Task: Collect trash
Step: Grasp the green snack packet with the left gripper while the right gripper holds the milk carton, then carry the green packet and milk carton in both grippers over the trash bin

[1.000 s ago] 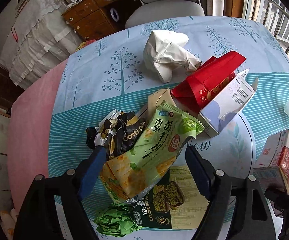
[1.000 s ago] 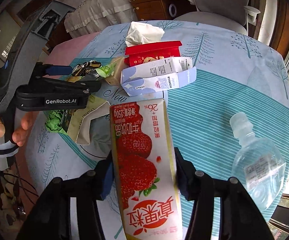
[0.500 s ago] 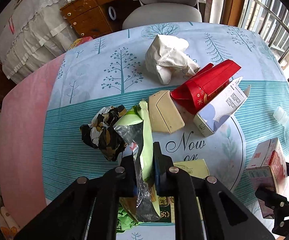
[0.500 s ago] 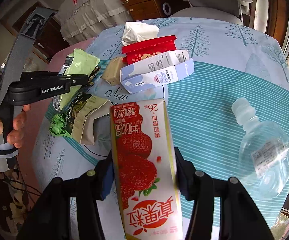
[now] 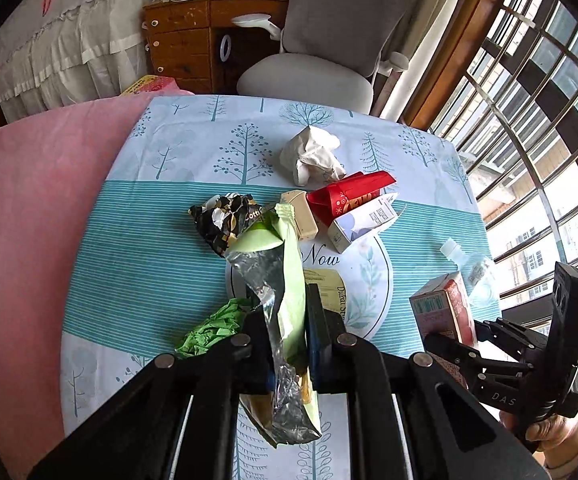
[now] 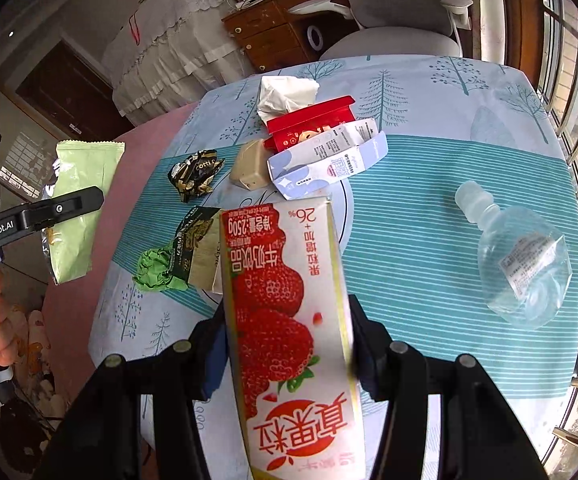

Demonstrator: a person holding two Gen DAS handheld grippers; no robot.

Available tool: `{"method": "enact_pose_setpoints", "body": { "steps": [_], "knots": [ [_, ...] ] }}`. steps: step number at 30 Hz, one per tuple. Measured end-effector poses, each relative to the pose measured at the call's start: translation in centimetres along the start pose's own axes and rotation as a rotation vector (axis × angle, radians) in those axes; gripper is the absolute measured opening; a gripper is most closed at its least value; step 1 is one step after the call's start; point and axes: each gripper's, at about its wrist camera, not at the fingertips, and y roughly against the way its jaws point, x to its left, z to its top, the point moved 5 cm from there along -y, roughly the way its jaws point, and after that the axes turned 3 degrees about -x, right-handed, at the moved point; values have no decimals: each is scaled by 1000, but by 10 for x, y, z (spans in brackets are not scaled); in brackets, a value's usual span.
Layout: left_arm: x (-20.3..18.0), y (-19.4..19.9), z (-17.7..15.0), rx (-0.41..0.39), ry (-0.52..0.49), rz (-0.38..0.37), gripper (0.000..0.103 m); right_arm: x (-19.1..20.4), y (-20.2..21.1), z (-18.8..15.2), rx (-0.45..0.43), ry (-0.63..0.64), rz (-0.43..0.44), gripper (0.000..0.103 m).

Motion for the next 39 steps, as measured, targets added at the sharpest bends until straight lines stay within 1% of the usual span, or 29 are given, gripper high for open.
{"method": "enact_pose_setpoints", "body": {
  "steps": [5,9,13,17,21,25,28,32,39],
  "knots": [
    [0,36,-25,-27,-8,-59,9,19,16,-20,-25,-24,-13,53],
    [0,60,-51,-47,-43,-69,9,37,30,-42,-42,-43,-29,53],
    [5,78,-83,-48,-89,-70,9,59,45,-69,-66,-57,-54,53],
    [13,98,-120,-55,-146,-72,9,84,59,-100,-94,-76,-77,53],
    [25,117,-158,-64,-187,-99,9,112,69,-136,-125,-100,-121,53],
    [40,133,-197,-54,-221,-129,9,137,80,-180,-155,-159,-165,53],
    [51,140,-225,-35,-246,-144,9,154,86,-216,-155,-194,-191,53],
    [60,143,-262,6,-272,-165,9,169,86,-258,-116,-228,-219,53],
    [62,126,-321,118,-285,-186,9,178,89,-312,-46,-266,-261,53]
  ]
}}
